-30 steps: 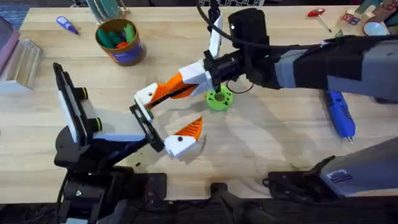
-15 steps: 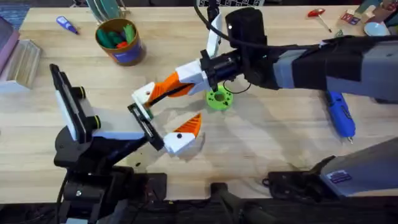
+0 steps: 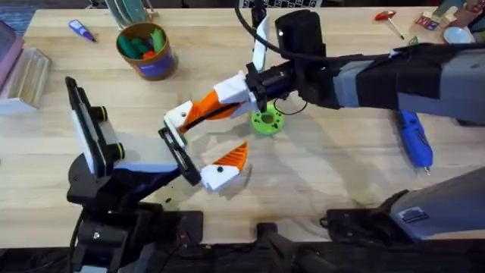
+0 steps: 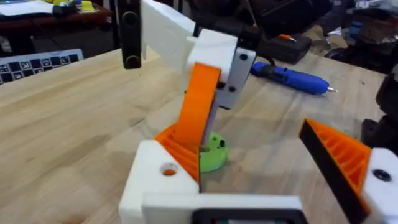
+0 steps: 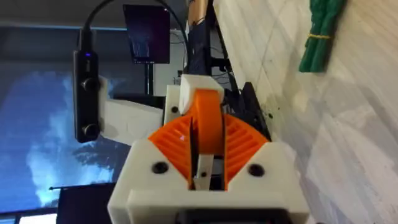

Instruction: Pick up the gripper from the table and insert it into the empty holder that is missing its gripper. Then pick up a screw, insert it into the mounting hole, and use the screwdriver to tighten it. Finally, clean up the table by picking up the vegetable and placing it into the bucket.

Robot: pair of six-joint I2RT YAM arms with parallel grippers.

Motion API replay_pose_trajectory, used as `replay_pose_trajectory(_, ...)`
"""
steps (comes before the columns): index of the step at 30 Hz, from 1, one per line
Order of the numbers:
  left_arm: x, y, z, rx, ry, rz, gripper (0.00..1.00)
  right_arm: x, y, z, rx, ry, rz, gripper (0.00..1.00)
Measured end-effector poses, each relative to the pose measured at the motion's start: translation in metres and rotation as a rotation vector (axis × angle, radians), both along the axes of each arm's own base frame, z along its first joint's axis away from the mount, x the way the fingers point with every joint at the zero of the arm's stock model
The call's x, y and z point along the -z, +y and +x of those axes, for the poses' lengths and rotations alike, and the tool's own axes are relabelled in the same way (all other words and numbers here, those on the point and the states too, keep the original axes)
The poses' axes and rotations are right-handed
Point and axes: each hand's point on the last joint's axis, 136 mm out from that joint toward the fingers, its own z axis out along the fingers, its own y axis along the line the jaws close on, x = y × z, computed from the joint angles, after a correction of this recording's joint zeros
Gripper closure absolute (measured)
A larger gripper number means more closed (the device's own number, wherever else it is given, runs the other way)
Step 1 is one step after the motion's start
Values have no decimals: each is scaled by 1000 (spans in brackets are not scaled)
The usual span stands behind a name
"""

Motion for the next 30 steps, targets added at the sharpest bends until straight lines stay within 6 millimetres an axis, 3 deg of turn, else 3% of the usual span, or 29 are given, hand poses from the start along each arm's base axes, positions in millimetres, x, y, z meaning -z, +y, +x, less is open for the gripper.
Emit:
replay_pose_trajectory(7, 0, -4, -5, 35, -2, 2, 15, -2, -1, -3, -20, -15, 15, 682)
replay_pose_trajectory(13, 0, -5, -7, 47, -1, 1, 15, -3, -1, -4, -29, -21, 22, 480)
replay_pose_trajectory(19, 0, -5, -8, 53, 0, 1, 15, -4, -2, -5, -38, -19, 28, 378)
replay_pose_trajectory(22, 0, -5, -8, 53, 0, 1, 15, -4, -2, -5, -39, -20, 28, 265)
replay_pose_trajectory(24, 0, -5, -8, 53, 0, 1, 15, -4, -2, -5, -40, -28, 31, 89)
replay_pose_trajectory(30, 1, -5, -8, 54, 2, 1, 14, -3, -8, 5, -10, -62, 36, 59)
